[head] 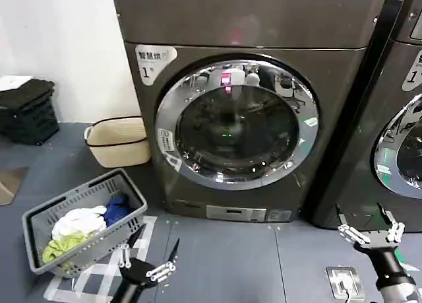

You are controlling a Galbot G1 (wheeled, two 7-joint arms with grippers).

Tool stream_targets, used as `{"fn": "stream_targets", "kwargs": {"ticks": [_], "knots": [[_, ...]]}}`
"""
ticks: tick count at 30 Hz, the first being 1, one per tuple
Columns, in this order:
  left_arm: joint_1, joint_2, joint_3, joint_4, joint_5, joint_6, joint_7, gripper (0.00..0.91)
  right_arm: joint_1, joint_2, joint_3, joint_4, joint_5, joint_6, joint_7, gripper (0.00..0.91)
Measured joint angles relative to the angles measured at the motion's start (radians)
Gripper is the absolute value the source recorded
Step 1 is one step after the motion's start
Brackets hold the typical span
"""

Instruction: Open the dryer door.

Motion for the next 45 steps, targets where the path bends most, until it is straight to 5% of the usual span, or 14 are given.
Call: {"fn": "stream_targets", "kwargs": {"ticks": [20,45], "knots": [[0.009,-0.028,0.009,0.003,0.032,-0.006,0.008,0.907,0.394,-0.301,-0.412,-0.148,0.159,-0.024,-0.008,0.907],[0.021,-0.053,0.007,-0.005,0.054,-0.023,0.014,0.907,0.915,-0.245,-0.875,-0.422,0.23,-0.019,-0.004,0.907]]}}
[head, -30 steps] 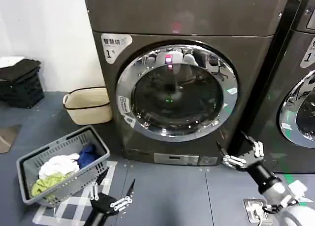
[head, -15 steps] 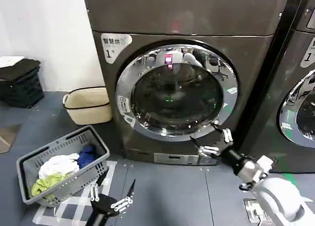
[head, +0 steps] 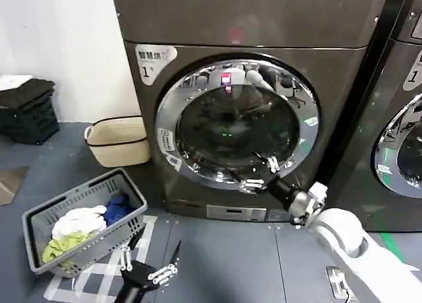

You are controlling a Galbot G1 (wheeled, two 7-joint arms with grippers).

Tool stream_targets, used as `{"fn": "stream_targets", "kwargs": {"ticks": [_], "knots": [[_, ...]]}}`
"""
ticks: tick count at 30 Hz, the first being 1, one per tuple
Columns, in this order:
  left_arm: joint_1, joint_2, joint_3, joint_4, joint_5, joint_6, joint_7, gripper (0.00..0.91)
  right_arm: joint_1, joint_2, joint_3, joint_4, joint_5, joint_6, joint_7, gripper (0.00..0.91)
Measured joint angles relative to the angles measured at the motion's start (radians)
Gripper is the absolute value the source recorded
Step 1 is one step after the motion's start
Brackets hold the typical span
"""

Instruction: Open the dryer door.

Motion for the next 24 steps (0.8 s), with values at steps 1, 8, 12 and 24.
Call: {"fn": "stream_targets", "kwargs": {"ticks": [1,8,12,24], "knots": [[0.0,0.0,-0.001,0.0,0.001,-0.002,0.0,0.907,0.014,0.004,-0.011,-0.01,0.0,0.0,0.0,0.907],[0.001,-0.003,-0.004,-0.001,0.003,-0.01,0.001,0.907,0.102,0.036,-0.083,-0.076,0.0,0.003,0.002,0.907],[0.002,-0.006,-0.004,-0.002,0.004,-0.013,0.001,0.907,0.137,0.054,-0.116,-0.108,-0.001,0.006,0.0,0.907],[0.0,-0.009,-0.004,-0.004,0.005,-0.015,0.002,0.907,0.23,0.1,-0.195,-0.189,0.008,0.013,-0.027,0.907]]}}
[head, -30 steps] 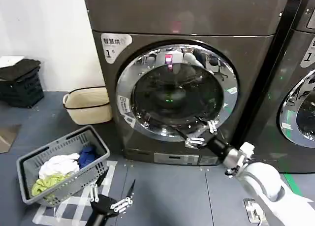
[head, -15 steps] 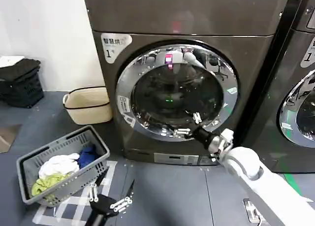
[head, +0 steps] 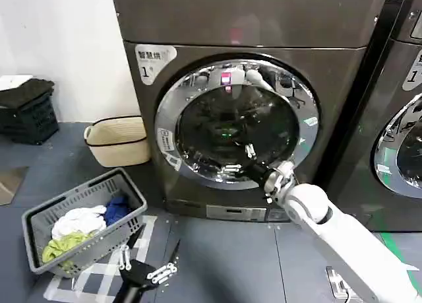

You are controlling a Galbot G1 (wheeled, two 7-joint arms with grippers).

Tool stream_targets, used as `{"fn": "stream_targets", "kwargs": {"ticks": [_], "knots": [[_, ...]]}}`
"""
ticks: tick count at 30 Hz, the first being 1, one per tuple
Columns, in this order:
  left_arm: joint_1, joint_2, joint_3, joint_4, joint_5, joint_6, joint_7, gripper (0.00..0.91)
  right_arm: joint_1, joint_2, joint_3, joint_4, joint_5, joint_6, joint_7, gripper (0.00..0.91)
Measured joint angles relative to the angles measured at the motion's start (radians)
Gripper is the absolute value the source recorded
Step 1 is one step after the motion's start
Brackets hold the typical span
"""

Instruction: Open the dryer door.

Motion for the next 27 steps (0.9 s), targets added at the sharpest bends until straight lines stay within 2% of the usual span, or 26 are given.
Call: {"fn": "stream_targets", "kwargs": {"ticks": [27], "knots": [[-0.004,-0.003,-0.008,0.002,-0.006,-0.003,0.001,0.907,0.146,0.128,-0.156,-0.126,0.011,-0.001,-0.026,0.907]]}}
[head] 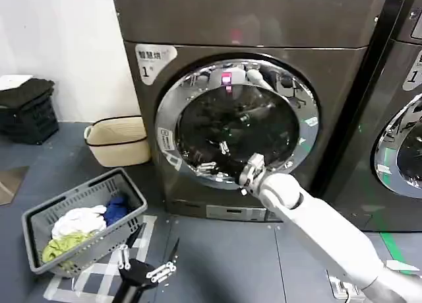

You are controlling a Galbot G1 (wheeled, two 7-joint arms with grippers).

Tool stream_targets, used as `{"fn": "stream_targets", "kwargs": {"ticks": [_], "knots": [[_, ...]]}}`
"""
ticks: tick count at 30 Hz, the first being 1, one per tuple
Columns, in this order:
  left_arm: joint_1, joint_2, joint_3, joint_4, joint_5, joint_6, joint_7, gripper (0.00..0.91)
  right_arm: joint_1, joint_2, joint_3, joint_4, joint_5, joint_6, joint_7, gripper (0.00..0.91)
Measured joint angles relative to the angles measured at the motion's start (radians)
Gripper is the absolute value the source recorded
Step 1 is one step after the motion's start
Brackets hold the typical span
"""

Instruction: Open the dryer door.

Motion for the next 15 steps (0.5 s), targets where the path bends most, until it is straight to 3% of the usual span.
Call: {"fn": "stream_targets", "kwargs": {"ticks": [15], "knots": [[-0.003,0.001,-0.009,0.0,-0.007,0.001,0.001,0.907,0.057,0.072,-0.045,-0.086,-0.004,0.002,-0.005,0.907]]}}
